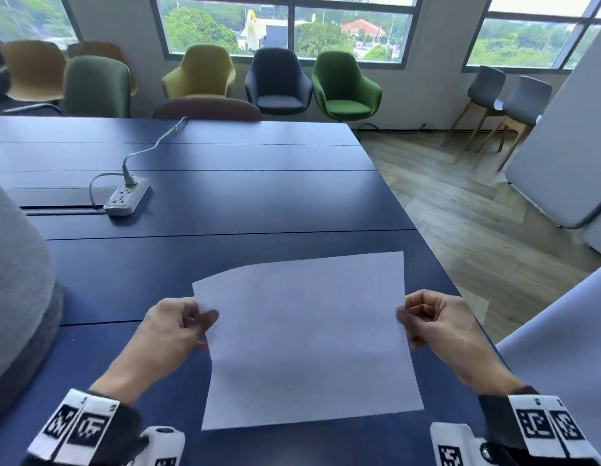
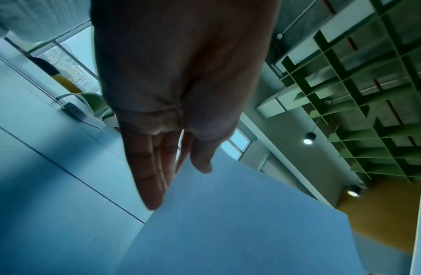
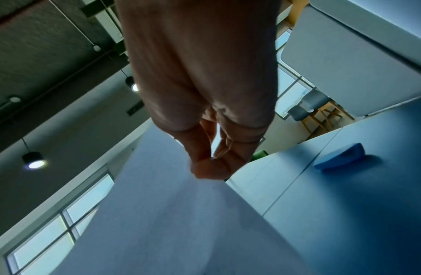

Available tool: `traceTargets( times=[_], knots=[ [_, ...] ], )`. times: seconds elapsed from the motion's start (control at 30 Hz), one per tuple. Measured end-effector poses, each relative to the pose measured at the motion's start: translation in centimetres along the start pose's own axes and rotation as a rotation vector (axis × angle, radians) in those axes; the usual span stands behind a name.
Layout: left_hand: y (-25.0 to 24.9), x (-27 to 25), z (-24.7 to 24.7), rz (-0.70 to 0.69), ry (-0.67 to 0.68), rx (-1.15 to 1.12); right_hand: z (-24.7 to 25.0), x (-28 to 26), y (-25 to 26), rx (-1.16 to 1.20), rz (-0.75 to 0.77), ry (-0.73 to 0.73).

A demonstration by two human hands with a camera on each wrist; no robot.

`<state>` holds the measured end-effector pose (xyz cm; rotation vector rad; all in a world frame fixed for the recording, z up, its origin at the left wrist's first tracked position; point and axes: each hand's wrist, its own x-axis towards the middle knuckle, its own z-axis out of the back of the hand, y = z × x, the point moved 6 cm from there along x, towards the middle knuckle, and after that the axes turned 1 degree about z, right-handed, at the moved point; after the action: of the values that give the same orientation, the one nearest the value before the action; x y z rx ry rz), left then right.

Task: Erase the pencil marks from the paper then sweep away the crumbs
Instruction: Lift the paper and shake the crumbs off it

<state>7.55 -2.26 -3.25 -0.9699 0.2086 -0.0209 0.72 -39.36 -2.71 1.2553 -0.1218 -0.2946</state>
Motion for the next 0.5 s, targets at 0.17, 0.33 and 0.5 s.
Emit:
traceTargets(
  times=[0.17, 0.33, 0.5],
  knots=[
    [-2.1, -1.0, 2.1, -0.13, -0.19, -0.016, 0.4, -0.6, 2.2, 0.03, 0.104, -0.064],
    [-6.8, -3.8, 5.4, -0.434, -0.361, -0.087, 1.1, -2.9, 6.4, -0.02, 0.331, -0.237],
    [-8.0, -5.5, 5.5, -0.532, -0.373, 0.015, 0.4, -3.7, 6.5, -0.294, 0.376, -0.28]
  ],
)
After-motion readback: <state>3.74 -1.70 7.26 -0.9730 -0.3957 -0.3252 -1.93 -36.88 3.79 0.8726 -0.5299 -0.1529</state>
